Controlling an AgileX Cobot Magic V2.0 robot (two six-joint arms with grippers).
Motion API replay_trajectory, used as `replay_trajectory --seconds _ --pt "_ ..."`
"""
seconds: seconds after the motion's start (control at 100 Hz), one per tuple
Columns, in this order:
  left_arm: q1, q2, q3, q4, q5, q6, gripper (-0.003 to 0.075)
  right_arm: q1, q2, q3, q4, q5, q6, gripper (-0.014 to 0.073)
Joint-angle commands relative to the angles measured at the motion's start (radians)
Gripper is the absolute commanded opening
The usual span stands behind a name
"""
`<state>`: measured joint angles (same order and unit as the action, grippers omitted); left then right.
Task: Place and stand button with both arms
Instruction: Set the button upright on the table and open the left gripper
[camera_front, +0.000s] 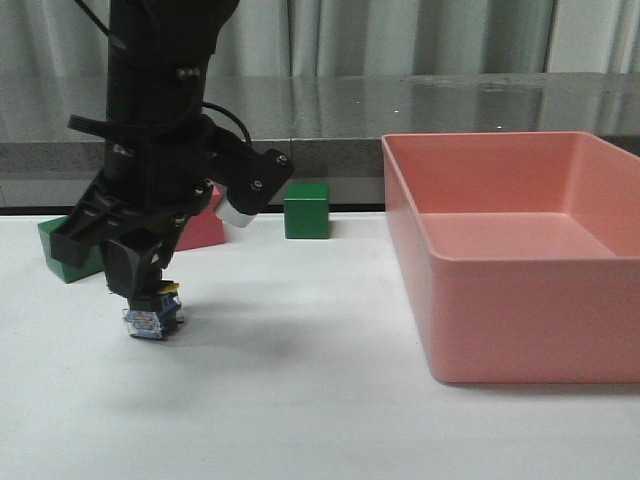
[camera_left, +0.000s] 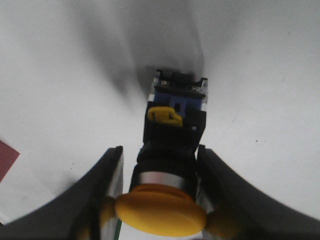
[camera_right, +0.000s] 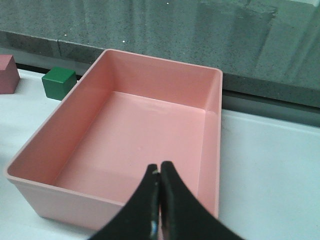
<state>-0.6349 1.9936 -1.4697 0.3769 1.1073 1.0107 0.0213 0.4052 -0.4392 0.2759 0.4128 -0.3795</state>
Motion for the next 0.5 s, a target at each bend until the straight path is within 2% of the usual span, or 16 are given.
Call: replay_trajectory --seconds 0.0,0.06,0.16,0.26,0.32,0.49 --pt "-0.009 -0.05 -0.027 0.007 0.014 -0.014 0.0121 -0.006 0.006 -0.024 0.012 -0.074 -0.003 -0.006" --pt "-0.009 -0.05 -0.027 0.007 0.014 -0.014 0.0214 -0.006 0.006 -0.024 0.012 -0.074 -0.003 -0.006" --pt "-0.009 -0.05 -0.027 0.007 0.012 -0.014 0.0417 -0.006 0.006 -0.024 0.012 -0.074 -0.003 -0.006" --pt "-0.009 -0.05 -0.034 0.007 0.016 -0.014 0.0561 -0.006 0.006 -0.024 0.012 -0.074 -0.003 -0.006" --pt "-0.009 -0.05 -0.045 0.007 0.03 -0.028 0.0584 -0.006 0.006 -0.024 0.012 -0.074 -0.003 -0.006" --pt "-0.009 -0.062 -0.099 0.006 0.099 -0.041 0.0584 -0.006 0.006 -0.024 0.012 -0.074 -0.003 -0.006"
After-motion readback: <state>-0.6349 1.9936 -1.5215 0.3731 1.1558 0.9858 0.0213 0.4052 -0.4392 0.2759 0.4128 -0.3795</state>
